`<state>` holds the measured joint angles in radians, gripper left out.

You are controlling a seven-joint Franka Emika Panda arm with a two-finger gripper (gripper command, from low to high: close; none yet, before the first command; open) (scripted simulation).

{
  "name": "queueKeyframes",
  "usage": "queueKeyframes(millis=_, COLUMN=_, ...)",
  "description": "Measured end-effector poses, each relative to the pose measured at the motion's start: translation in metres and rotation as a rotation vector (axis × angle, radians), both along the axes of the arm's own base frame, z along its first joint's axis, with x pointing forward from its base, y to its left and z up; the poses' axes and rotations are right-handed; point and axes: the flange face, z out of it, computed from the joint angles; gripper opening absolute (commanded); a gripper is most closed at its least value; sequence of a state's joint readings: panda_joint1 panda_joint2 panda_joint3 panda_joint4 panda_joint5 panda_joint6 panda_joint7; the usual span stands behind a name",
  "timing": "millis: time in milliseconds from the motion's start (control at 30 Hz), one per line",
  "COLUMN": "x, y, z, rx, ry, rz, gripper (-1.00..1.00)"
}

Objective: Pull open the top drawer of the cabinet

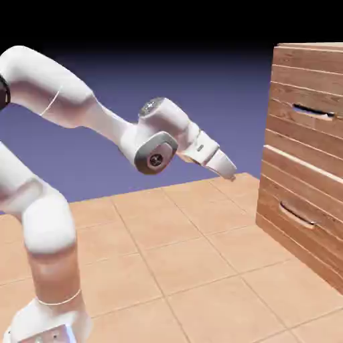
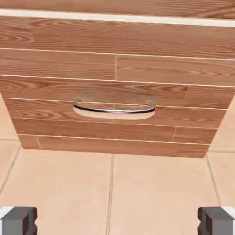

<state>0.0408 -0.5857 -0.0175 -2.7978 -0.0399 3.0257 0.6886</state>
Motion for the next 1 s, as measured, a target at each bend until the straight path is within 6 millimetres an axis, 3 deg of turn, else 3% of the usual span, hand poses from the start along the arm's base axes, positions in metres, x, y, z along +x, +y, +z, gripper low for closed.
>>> queueKeyframes(millis=267, x=-0.011, y=0.040, z=0.068, rx=-0.415, ry=-0.142, rz=0.447, gripper=0.00)
queueKeyframes(millis=500, x=-0.030, y=0.059, z=0.122, rx=-0.803, ry=-0.283, rz=0.762, gripper=0.00)
queueKeyframes(millis=733, x=-0.050, y=0.063, z=0.170, rx=-1.211, ry=-0.417, rz=0.994, gripper=0.00)
queueKeyframes(millis=1000, x=-0.066, y=0.049, z=0.213, rx=-1.691, ry=-0.530, rz=1.158, gripper=0.00)
